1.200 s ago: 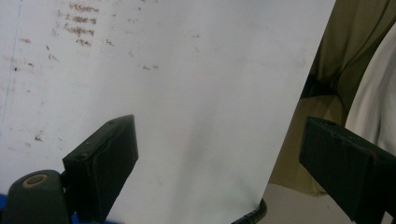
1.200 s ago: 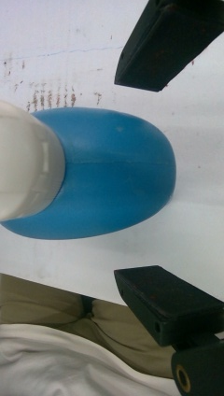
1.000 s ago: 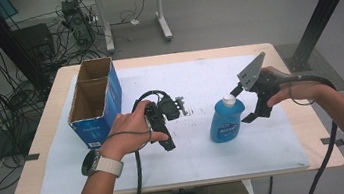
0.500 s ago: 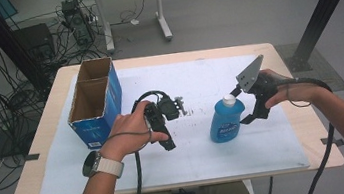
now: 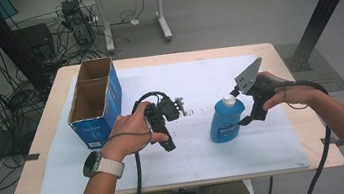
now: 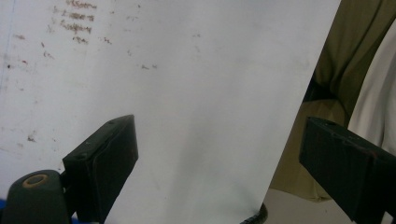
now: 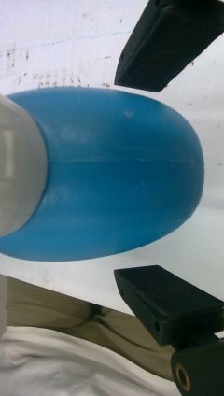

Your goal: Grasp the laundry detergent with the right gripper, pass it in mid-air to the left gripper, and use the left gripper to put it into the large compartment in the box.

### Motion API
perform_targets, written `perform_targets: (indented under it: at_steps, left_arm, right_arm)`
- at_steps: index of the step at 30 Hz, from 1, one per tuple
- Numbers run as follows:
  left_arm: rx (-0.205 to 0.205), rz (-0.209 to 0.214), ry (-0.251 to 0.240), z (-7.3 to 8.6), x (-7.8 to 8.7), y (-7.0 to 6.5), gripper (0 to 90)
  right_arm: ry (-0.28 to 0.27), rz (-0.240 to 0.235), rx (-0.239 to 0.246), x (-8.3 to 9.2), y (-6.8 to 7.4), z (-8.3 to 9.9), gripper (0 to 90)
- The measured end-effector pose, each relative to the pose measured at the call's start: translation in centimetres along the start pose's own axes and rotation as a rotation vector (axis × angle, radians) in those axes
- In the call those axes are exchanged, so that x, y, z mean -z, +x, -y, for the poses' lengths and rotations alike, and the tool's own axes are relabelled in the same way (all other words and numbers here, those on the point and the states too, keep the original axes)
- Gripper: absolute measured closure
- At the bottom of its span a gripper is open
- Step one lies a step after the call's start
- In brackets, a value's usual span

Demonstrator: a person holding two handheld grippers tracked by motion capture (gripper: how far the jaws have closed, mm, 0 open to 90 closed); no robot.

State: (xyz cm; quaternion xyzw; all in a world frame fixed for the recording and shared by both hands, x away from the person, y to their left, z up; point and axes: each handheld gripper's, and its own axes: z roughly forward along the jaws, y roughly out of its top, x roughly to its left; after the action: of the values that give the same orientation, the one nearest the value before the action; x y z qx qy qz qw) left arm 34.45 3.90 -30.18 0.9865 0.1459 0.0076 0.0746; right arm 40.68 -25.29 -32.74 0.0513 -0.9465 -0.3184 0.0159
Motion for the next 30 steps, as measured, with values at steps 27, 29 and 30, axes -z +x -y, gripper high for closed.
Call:
perform_targets:
  at_steps: [27, 29, 30]
  left_arm:
    - [0.005, 0.001, -0.003, 0.0, -0.1, 0.0, 12.1]
    - [0.004, -0.001, -0.004, 0.0, 0.0, -0.1, 12.1]
    - [0.004, -0.001, -0.004, 0.0, 0.0, -0.1, 12.1]
  right_arm:
    - [-0.062, -0.013, -0.006, -1.5, -0.2, 0.8, 11.7]
    - [-0.065, -0.017, -0.008, -1.6, -0.2, 0.9, 12.2]
    - [-0.065, -0.017, -0.008, -1.6, -0.2, 0.9, 12.2]
